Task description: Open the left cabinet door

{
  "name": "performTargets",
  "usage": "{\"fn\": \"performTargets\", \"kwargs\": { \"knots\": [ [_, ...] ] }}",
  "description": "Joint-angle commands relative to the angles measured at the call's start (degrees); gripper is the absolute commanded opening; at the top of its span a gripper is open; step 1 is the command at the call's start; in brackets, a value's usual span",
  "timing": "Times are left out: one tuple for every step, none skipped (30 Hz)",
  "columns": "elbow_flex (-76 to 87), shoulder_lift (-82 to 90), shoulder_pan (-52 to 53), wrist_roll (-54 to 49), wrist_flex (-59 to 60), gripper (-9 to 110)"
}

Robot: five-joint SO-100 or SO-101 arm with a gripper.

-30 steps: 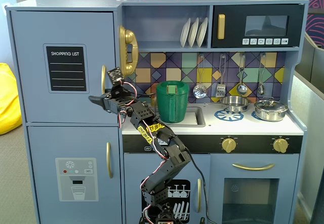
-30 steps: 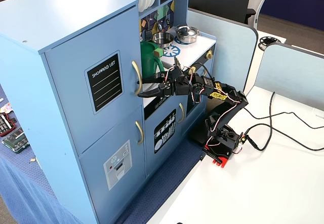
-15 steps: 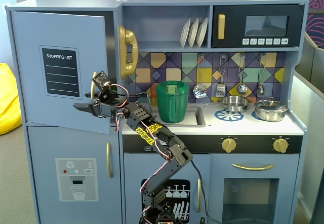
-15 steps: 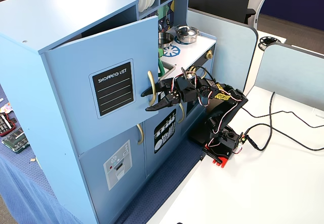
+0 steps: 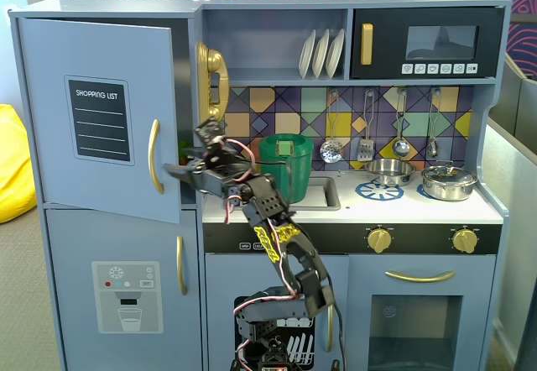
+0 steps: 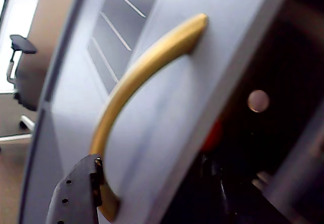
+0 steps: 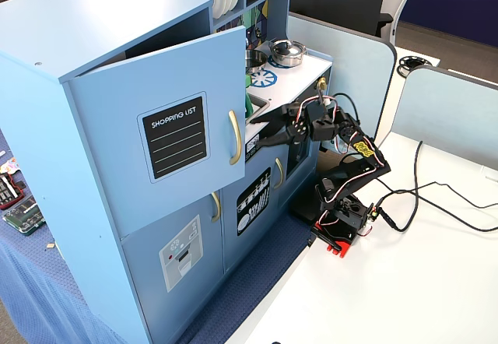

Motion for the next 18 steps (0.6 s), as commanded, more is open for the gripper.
{"fn": "performTargets", "kwargs": {
  "knots": [
    [-0.8, 3.0, 7.6, 2.2, 4.5, 18],
    [-1.1, 2.5, 9.8, 2.6, 4.9, 17],
    [-1.3, 1.8, 11.8, 3.2, 5.0, 17],
    [-1.4, 1.0, 13.5, 3.4, 4.9, 17],
    [-1.6, -0.2, 14.9, 3.8, 4.6, 17],
    [-1.6, -1.2, 15.7, 3.6, 3.7, 17],
    [-1.4, -2.5, 16.4, 3.3, 2.1, 17],
    [-1.2, -3.7, 16.7, 3.3, 0.2, 17],
    [-1.1, -4.9, 16.5, 3.2, -1.6, 17],
    [-1.1, -6.2, 16.1, 2.7, -3.2, 17],
    [-1.2, -7.4, 15.7, 2.2, -4.6, 17],
    [-1.4, -8.6, 15.1, 1.8, -5.9, 17],
    [-1.6, -9.7, 14.4, 1.5, -7.2, 17],
    [-1.8, -10.8, 13.4, 1.3, -8.7, 17],
    [-2.0, -11.7, 12.1, 0.9, -10.2, 16],
    [-2.0, -12.5, 10.6, 0.4, -11.6, 16],
    [-1.9, -12.9, 9.1, -0.3, -12.9, 16],
    [-1.6, -13.3, 7.4, -0.9, -14.0, 16]
  ]
}}
